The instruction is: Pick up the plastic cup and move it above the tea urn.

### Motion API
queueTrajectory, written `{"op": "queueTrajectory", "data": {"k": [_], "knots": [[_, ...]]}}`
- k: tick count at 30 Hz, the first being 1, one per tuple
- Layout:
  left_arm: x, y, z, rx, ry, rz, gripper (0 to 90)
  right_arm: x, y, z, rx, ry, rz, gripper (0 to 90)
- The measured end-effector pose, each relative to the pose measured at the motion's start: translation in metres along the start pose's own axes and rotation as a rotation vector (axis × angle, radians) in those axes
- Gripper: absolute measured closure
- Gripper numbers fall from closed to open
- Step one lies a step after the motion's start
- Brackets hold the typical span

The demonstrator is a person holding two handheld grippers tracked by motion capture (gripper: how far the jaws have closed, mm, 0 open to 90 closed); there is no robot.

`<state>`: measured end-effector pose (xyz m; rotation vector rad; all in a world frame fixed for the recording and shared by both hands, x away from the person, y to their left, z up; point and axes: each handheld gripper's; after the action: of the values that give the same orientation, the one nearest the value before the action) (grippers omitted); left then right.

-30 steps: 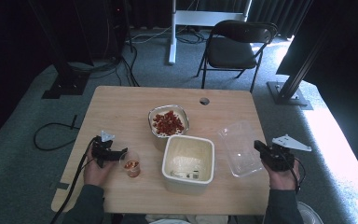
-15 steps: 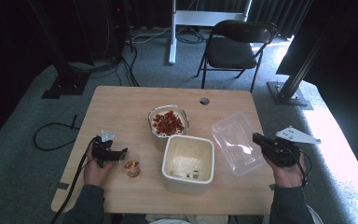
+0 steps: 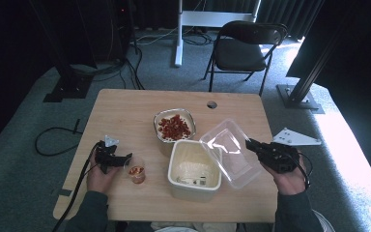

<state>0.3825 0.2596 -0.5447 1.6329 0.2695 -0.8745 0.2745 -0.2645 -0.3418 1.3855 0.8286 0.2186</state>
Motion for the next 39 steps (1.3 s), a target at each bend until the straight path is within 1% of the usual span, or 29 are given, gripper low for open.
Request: {"op": "queueTrajectory", "data": {"k": [1, 2, 6, 13, 15, 16, 22, 25, 26, 27, 28, 29, 31, 32, 33, 34, 35, 37, 39], "knots": [[0.0, 0.0, 0.0, 0.0, 0.0, 0.0, 9.2, 0.001, 0.001, -0.001, -0.002, 0.012, 0.001, 86.2], [0.0, 0.0, 0.0, 0.0, 0.0, 0.0, 9.2, 0.001, 0.001, -0.001, -0.002, 0.012, 0.001, 86.2], [0.0, 0.0, 0.0, 0.001, -0.001, -0.002, 9.2, 0.009, 0.005, -0.006, -0.007, 0.054, 0.002, 86.1], [0.0, 0.0, 0.0, 0.0, -0.001, -0.003, 9.2, 0.016, 0.009, -0.014, -0.018, 0.101, 0.007, 85.8], [0.0, 0.0, 0.0, 0.001, -0.001, -0.003, 9.2, 0.016, 0.009, -0.014, -0.019, 0.103, 0.008, 85.8], [0.0, 0.0, 0.0, 0.0, -0.001, -0.003, 9.2, 0.017, 0.011, -0.016, -0.021, 0.118, 0.014, 85.8], [0.0, 0.0, 0.0, 0.001, -0.001, -0.003, 9.2, 0.023, 0.012, -0.02, -0.027, 0.153, 0.013, 85.7], [0.0, 0.0, 0.0, 0.0, 0.0, -0.002, 9.2, 0.027, 0.012, -0.021, -0.023, 0.178, 0.008, 85.6], [0.0, 0.0, 0.0, 0.001, 0.0, -0.001, 9.2, 0.028, 0.012, -0.021, -0.021, 0.188, 0.004, 84.2], [0.0, 0.0, 0.0, 0.0, -0.001, -0.002, 9.2, 0.03, 0.011, -0.021, -0.016, 0.204, 0.001, 75.9], [0.0, 0.0, 0.0, 0.0, 0.0, -0.001, 9.2, 0.033, 0.011, -0.021, -0.013, 0.228, -0.001, 63.0], [0.0, 0.0, 0.0, 0.0, 0.0, -0.001, 9.2, 0.034, 0.011, -0.021, -0.006, 0.231, 0.011, 59.2], [0.0, 0.0, 0.0, 0.0, 0.0, 0.0, 9.2, 0.034, 0.011, -0.02, 0.004, 0.259, 0.034, 57.5], [0.0, 0.0, 0.0, 0.0, 0.0, 0.0, 9.2, 0.033, 0.011, -0.019, 0.016, 0.264, 0.05, 57.0], [0.0, 0.0, 0.0, 0.0, 0.0, 0.0, 9.2, 0.033, 0.011, -0.019, 0.016, 0.264, 0.05, 57.0], [0.0, 0.0, 0.0, 0.0, 0.0, 0.0, 9.2, 0.03, 0.012, -0.018, 0.022, 0.244, 0.066, 55.1], [0.0, 0.0, 0.0, 0.0, 0.0, 0.0, 9.2, 0.029, 0.012, -0.018, 0.02, 0.236, 0.068, 55.0], [0.0, 0.0, 0.0, 0.0, 0.0, 0.0, 9.2, 0.028, 0.011, -0.017, 0.013, 0.217, 0.058, 54.4], [0.0, 0.0, 0.0, 0.0, 0.0, 0.0, 9.2, 0.028, 0.009, -0.016, 0.011, 0.209, 0.054, 54.1]]}}
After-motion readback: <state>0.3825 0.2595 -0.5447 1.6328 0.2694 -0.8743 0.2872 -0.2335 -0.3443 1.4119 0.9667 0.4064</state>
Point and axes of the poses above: each handheld gripper's, and its own axes: x roughly forward along the jaws, y roughly out of its top, z roughly to its right, and after that the axes turned 4 degrees about z, right-handed
